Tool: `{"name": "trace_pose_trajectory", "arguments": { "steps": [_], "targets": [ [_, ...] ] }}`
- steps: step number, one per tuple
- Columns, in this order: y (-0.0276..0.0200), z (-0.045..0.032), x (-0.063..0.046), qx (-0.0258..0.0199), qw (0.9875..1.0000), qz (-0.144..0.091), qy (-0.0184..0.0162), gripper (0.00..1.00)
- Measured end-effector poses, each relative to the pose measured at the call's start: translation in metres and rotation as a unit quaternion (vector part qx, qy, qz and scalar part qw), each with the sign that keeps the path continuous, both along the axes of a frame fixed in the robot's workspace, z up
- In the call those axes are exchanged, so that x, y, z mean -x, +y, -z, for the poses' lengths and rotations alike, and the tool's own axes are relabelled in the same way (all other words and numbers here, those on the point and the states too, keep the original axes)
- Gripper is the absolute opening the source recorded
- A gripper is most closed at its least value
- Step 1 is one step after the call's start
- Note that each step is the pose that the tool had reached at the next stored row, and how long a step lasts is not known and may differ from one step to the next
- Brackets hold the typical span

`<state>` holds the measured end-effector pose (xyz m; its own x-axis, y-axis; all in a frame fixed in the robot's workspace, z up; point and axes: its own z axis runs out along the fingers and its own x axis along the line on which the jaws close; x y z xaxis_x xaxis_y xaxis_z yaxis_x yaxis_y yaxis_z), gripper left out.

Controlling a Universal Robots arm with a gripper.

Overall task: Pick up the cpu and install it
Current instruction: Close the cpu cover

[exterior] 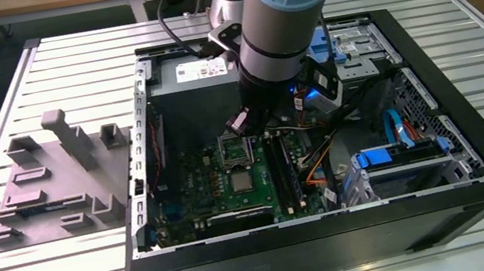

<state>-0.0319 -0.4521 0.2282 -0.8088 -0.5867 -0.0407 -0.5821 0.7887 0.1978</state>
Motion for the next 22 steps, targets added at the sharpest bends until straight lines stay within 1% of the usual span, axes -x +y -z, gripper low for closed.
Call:
{"name": "trace_pose_trajectory", "arguments": {
  "steps": [2,5,6,7,8,9,10,11,12,14,16,18,22],
  "targets": [
    [0.0007,0.0026,0.0,0.0,1.0,-0.009,-0.0005,0.11],
    [0.0007,0.005,0.0,0.0001,0.9995,-0.032,-0.0012,0.11],
    [0.0008,0.0055,0.0,-0.0011,0.9994,-0.033,-0.0013,0.11],
    [0.0009,0.006,0.0,-0.0054,0.9994,-0.033,-0.0015,0.11],
    [0.0011,0.0064,-0.001,-0.0107,0.9994,-0.033,-0.0017,0.11],
    [0.0013,0.0067,-0.001,-0.0173,0.9993,-0.033,-0.0019,0.11],
    [0.0014,0.007,-0.001,-0.0225,0.9992,-0.034,-0.002,0.11],
    [0.0015,0.0074,-0.001,-0.0257,0.9991,-0.035,-0.0022,0.11],
    [0.0018,0.0084,-0.001,-0.0265,0.9989,-0.037,-0.0026,0.11],
    [0.0017,0.0097,-0.001,-0.0262,0.9985,-0.049,-0.0042,0.11],
    [0.0018,0.0107,-0.002,-0.0261,0.9981,-0.056,-0.0073,0.11],
    [0.0034,0.0115,-0.003,-0.0263,0.998,-0.056,-0.0075,0.11],
    [0.0085,0.0145,-0.004,-0.0264,0.998,-0.056,-0.0075,0.11]
  ]
}}
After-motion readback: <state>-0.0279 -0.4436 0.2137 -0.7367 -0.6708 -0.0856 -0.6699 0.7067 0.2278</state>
